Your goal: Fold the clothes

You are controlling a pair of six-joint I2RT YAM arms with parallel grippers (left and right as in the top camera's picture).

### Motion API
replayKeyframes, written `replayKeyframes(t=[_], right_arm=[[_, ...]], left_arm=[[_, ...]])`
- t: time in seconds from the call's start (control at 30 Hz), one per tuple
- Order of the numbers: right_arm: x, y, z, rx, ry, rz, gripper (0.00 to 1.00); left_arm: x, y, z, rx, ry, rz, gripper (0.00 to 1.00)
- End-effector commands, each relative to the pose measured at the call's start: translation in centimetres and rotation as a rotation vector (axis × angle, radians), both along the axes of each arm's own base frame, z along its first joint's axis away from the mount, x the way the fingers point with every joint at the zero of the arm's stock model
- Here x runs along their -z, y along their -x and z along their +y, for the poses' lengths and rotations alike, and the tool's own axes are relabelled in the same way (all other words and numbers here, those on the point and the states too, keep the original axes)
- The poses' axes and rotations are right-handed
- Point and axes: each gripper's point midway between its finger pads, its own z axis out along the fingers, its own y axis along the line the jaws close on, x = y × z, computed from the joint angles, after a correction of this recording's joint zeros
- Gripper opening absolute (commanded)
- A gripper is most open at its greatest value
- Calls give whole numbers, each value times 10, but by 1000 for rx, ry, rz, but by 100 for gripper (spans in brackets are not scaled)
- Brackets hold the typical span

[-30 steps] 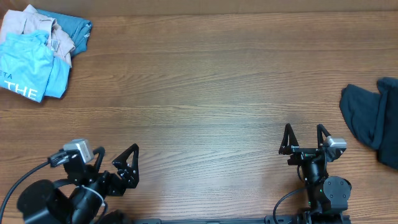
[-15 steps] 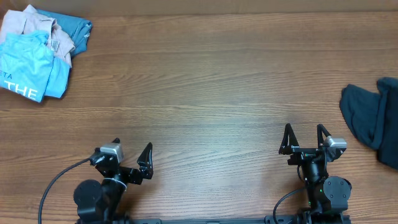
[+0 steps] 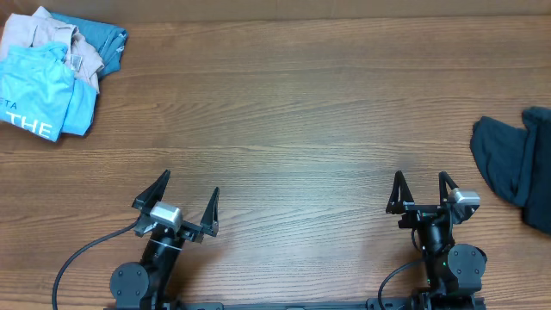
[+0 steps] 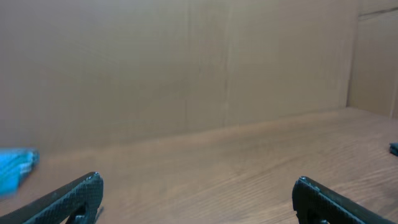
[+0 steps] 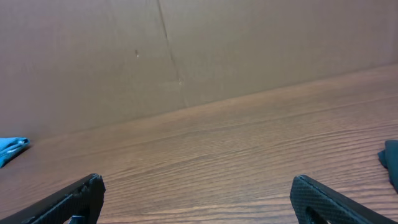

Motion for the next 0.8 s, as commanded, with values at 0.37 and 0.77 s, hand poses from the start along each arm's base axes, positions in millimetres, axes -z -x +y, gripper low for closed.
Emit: replayKeyframes(t=[0.37,0.77], right_arm=[[2,0,-1,6,4,-5,100],[2,0,-1,6,4,-5,100]], left_arm=[[52,-11,27,-161,-121,156,100],[52,-11,29,-167,-121,156,100]])
